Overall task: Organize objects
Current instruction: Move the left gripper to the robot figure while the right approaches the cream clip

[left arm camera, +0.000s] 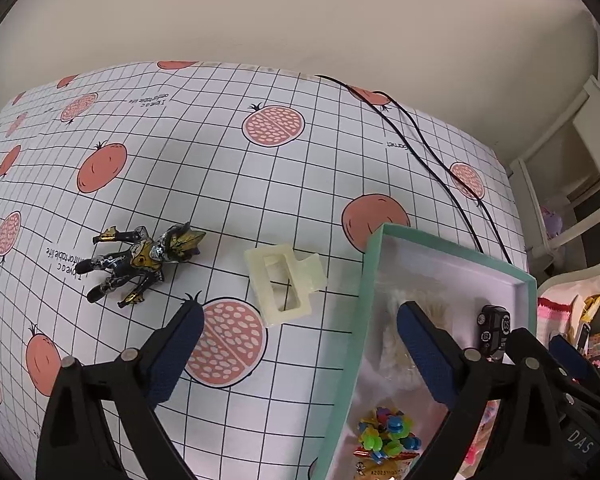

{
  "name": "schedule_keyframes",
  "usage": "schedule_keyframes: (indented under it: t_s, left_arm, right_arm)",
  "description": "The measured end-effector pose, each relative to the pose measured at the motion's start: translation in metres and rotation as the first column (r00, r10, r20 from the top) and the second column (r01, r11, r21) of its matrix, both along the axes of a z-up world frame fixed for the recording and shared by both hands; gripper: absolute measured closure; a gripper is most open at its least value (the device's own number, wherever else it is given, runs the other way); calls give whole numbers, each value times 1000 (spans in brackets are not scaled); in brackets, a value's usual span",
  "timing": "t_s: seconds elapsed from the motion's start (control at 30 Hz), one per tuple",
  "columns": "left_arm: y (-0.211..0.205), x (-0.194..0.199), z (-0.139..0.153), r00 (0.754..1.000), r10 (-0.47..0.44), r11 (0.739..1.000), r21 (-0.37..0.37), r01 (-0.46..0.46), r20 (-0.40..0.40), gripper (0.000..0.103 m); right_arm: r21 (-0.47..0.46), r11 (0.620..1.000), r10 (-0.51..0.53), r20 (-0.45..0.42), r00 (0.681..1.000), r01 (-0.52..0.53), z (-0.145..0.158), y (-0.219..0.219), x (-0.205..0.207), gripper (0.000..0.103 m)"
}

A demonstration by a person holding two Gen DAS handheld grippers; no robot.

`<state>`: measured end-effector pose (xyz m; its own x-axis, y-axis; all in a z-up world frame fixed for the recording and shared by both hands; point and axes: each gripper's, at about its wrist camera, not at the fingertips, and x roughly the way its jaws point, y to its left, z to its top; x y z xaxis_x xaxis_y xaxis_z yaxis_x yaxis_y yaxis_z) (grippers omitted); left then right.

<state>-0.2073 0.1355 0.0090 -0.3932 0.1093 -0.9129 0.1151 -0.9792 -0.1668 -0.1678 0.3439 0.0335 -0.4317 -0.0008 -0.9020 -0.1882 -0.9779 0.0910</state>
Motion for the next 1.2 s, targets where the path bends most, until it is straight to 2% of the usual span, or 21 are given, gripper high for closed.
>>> schedule_keyframes:
  t_s: [0.57, 0.9, 1.2]
  left_arm:
    - [-9, -1, -3, 999, 26, 999, -18, -26, 20, 6]
    - [-16, -2, 2, 999, 20, 1000, 0, -20, 25, 6]
    - [-40, -7, 7, 998, 35, 999, 38, -37, 44, 6]
  right_arm:
    - [-2, 1000, 6, 4, 1000, -6, 0, -1, 0, 0]
    - [0, 1000, 22, 11, 1000, -22, -2, -11, -1, 0]
    - [-23, 999, 36, -49, 998, -38, 8, -27, -1, 0]
